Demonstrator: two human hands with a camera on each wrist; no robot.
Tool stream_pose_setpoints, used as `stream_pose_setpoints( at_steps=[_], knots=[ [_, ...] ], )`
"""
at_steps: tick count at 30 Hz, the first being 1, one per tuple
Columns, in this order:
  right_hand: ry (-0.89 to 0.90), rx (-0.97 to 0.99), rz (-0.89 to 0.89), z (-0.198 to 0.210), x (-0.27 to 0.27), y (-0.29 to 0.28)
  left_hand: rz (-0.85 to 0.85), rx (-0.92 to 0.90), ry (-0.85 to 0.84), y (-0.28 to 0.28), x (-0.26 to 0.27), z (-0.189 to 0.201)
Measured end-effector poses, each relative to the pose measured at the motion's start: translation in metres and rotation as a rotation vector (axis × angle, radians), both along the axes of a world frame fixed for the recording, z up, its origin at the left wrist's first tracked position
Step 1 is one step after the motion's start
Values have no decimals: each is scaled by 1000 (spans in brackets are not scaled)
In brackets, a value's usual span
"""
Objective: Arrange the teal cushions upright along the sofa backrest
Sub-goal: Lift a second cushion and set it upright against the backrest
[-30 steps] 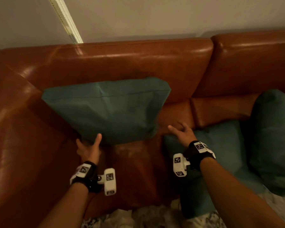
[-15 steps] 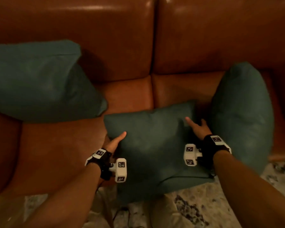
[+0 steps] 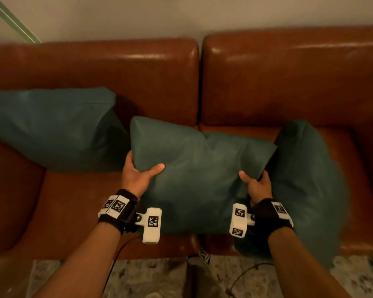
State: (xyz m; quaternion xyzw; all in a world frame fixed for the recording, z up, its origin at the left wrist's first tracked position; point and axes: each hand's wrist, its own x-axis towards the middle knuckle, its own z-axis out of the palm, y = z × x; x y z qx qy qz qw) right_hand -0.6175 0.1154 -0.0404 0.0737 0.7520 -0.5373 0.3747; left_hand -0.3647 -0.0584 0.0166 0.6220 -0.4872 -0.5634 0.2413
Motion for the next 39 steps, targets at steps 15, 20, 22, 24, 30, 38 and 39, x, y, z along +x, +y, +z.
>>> stream_pose_setpoints(
  at_steps=[15, 20, 22, 24, 30, 38, 39],
  knots=[
    [60, -197, 141, 63, -73, -91, -21, 137, 127, -110, -32, 7],
    [11, -142, 165, 53, -99, -117, -50, 184, 148, -124, -58, -4],
    [23, -98, 193, 48, -107, -122, -15, 176, 151, -128, -68, -9],
    [15, -91, 233, 39, -116, -127, 36, 196, 166, -132, -77, -12],
    [53, -142, 238, 47, -117, -131, 96, 218, 189, -128, -78, -17],
    [149, -45, 316, 28, -121, -137, 169, 270, 129, -119, -79, -19],
    [171, -32, 334, 22, -123, -136, 178, 293, 132, -119, -82, -21]
  ],
)
